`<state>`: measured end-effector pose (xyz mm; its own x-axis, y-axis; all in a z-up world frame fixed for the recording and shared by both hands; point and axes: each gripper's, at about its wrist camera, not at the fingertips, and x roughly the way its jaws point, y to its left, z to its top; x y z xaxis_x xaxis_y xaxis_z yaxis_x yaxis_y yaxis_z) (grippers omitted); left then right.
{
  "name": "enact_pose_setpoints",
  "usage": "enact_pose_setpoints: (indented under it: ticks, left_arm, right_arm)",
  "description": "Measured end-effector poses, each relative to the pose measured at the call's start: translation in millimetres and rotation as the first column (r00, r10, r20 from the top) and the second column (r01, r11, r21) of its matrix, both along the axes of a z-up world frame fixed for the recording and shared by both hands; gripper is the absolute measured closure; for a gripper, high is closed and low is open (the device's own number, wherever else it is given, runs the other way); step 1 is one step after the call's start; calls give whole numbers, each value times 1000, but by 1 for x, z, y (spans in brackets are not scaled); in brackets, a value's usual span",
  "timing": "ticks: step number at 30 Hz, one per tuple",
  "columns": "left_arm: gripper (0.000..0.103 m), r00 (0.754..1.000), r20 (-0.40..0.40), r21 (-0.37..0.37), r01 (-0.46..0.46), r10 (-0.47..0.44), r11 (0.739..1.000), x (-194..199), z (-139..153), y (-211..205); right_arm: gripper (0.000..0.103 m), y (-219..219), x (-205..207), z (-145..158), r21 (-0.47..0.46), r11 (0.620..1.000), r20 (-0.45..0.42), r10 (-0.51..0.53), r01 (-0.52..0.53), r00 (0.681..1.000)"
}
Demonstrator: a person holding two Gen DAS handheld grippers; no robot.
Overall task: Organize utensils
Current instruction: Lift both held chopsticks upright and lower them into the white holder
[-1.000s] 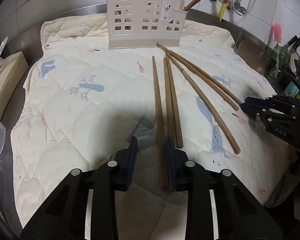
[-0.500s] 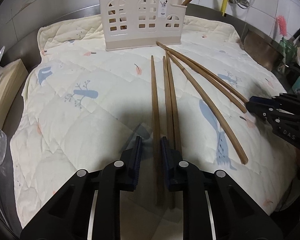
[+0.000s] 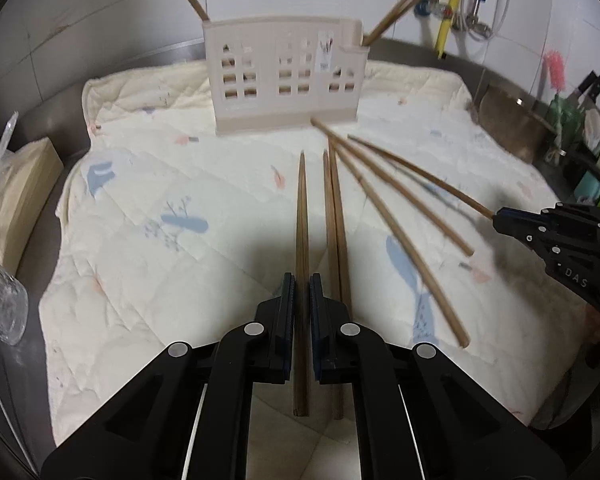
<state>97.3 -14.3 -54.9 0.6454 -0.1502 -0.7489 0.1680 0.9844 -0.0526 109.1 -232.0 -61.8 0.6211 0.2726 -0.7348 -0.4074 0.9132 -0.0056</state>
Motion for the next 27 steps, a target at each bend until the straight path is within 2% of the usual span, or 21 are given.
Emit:
enact_pose_setpoints:
  ticks: [11,18,27]
  left_arm:
    - [97,993,118,-23,28,-25,999,19,57,4]
    - [97,988,144,-31,63,-58,998,46,83,2]
    - [97,980,177,-33,103,-95,994,74,124,4]
  right_arm:
    - [97,-4,10,77,111,994,159,-7,-11,987]
    - [97,4,40,104,174,984,178,5,-36,984]
    - [97,14,70,151,190,977,198,56,-95,979]
